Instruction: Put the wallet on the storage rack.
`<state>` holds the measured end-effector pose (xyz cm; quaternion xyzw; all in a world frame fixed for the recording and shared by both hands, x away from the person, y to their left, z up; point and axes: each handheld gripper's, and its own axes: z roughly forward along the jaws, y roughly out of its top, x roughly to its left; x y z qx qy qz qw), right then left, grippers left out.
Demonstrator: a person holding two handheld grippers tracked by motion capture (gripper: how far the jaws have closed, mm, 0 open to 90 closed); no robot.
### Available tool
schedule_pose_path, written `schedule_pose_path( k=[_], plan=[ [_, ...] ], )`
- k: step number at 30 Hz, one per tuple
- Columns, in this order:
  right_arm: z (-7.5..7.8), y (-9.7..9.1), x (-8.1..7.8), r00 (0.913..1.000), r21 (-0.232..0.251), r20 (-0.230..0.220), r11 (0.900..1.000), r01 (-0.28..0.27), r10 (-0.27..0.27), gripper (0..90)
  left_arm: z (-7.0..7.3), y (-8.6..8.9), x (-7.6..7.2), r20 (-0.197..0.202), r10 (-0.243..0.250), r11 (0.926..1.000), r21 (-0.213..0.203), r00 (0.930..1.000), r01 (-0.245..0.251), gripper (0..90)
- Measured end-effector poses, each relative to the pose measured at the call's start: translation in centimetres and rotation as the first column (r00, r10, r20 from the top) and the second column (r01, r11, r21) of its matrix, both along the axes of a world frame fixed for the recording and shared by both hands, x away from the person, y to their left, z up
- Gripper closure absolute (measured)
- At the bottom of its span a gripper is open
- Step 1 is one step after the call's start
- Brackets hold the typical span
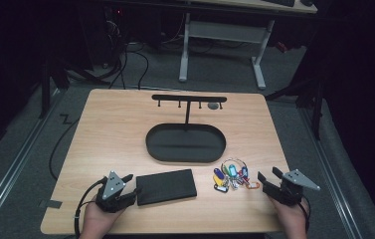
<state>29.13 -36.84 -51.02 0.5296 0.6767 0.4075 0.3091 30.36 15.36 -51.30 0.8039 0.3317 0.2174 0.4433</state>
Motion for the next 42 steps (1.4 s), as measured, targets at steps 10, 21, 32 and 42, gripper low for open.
schedule_pose_path(
  k=[10,21,32,42],
  plan=[
    [-1.1,0.6,0.6,0.997,-0.012,-0.059,0.9987,-0.05,0.049,34.6,-0.2,-0.4,0.2,-0.044,-0.037,0.9989,-0.031,0.9983,0.036,46.1],
    [-1.3,1.1,1.2,0.997,-0.016,-0.036,0.9975,-0.068,0.068,35.7,0.2,0.3,-0.5,-0.01,0.0,0.9997,-0.025,1.0,0.0,53.3],
    [-1.1,0.6,1.0,0.9983,-0.004,-0.027,0.9987,-0.051,0.051,35.9,0.5,0.3,-1.5,-0.023,0.002,0.9993,0.036,0.9997,-0.001,69.6],
    [-1.3,0.6,1.2,0.997,-0.008,-0.042,0.9979,-0.065,0.064,36.0,-0.4,-0.1,-1.8,-0.033,-0.016,0.9929,0.117,0.9993,0.019,74.7]
  ],
)
